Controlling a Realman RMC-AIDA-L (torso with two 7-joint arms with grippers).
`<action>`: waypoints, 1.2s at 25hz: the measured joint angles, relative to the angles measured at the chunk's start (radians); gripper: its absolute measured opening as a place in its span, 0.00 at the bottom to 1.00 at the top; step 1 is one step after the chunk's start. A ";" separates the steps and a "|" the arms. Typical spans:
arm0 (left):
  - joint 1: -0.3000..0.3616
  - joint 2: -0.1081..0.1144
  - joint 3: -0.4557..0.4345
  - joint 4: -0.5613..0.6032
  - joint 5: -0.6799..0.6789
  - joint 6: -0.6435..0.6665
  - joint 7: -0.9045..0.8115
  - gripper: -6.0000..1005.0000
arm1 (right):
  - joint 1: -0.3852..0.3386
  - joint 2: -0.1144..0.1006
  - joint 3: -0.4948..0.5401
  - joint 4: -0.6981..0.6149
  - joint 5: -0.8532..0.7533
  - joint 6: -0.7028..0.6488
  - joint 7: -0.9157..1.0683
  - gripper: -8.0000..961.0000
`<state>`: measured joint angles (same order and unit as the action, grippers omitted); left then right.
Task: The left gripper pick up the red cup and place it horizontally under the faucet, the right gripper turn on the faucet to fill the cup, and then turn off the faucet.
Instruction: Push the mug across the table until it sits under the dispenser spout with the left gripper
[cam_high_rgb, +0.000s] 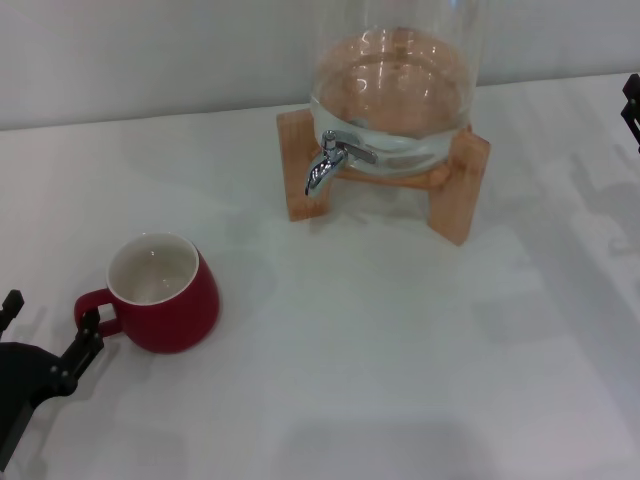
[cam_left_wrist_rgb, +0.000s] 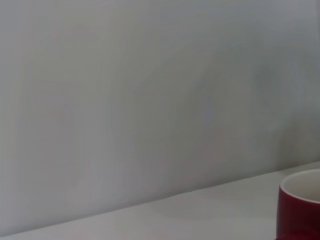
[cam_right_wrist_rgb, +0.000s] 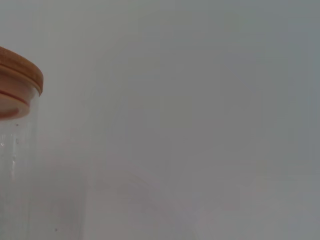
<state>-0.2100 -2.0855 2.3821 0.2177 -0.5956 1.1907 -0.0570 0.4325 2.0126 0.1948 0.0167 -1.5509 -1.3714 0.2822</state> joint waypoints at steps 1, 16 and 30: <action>0.000 0.000 0.000 0.000 0.000 0.000 0.000 0.87 | 0.000 0.000 0.000 0.000 0.000 0.000 0.000 0.69; -0.011 -0.001 0.000 0.000 -0.019 -0.015 -0.004 0.87 | 0.005 0.000 0.000 0.000 0.000 0.000 0.000 0.69; -0.014 -0.001 0.002 0.000 -0.021 -0.017 -0.001 0.77 | 0.006 0.000 0.000 0.000 0.000 0.000 0.000 0.69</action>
<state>-0.2240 -2.0862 2.3841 0.2179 -0.6167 1.1734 -0.0585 0.4387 2.0126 0.1948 0.0168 -1.5508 -1.3713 0.2822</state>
